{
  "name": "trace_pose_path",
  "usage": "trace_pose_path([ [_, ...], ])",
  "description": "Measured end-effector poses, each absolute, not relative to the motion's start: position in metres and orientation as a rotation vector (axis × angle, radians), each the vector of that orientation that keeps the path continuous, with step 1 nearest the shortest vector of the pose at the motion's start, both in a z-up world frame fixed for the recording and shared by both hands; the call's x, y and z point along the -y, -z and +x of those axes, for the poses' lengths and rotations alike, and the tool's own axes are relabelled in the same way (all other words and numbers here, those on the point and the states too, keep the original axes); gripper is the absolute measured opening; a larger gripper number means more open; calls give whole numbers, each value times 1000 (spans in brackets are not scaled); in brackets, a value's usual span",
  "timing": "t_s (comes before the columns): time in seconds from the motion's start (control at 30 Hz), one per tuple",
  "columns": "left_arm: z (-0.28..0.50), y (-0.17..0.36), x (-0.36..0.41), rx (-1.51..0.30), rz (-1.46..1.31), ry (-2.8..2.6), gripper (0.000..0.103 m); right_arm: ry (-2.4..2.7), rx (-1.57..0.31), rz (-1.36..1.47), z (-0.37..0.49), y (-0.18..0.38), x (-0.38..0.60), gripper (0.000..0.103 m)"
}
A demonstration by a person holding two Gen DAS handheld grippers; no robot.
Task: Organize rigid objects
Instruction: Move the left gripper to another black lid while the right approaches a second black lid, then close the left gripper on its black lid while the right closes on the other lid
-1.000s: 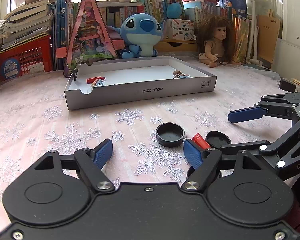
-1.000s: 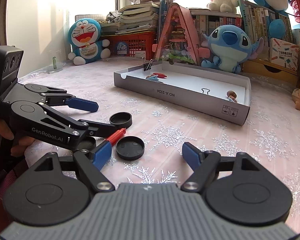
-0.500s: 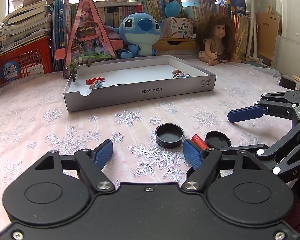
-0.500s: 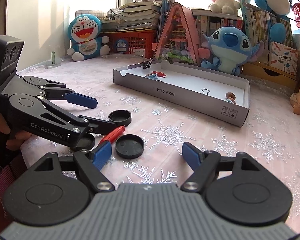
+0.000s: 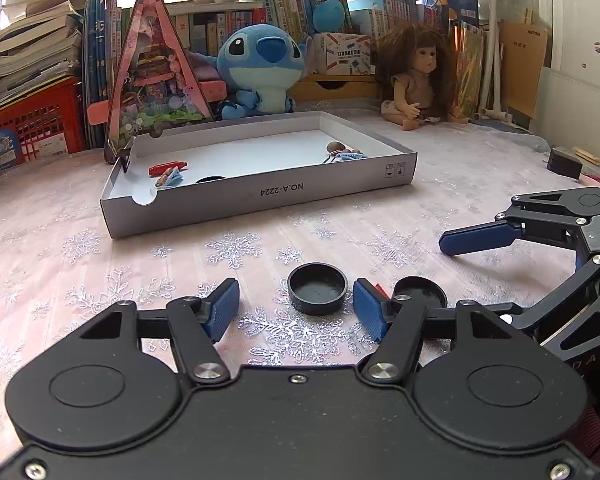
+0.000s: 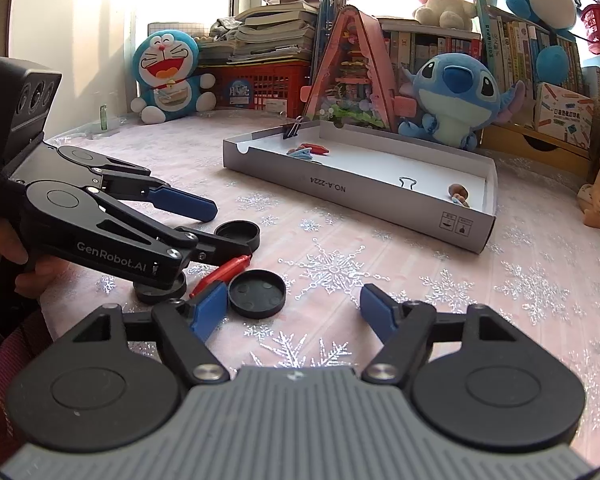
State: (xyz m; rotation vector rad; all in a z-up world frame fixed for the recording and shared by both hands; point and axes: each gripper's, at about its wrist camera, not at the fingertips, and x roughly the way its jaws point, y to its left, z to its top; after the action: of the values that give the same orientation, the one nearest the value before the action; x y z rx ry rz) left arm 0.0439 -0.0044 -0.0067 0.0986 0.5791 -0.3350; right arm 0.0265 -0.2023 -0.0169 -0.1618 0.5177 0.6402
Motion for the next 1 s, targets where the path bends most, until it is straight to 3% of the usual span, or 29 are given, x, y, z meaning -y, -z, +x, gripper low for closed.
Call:
trace_pose_path([
  [1.0,44,11,1,-564,54,286,40,-525,-552,-129,35,18,204,78],
])
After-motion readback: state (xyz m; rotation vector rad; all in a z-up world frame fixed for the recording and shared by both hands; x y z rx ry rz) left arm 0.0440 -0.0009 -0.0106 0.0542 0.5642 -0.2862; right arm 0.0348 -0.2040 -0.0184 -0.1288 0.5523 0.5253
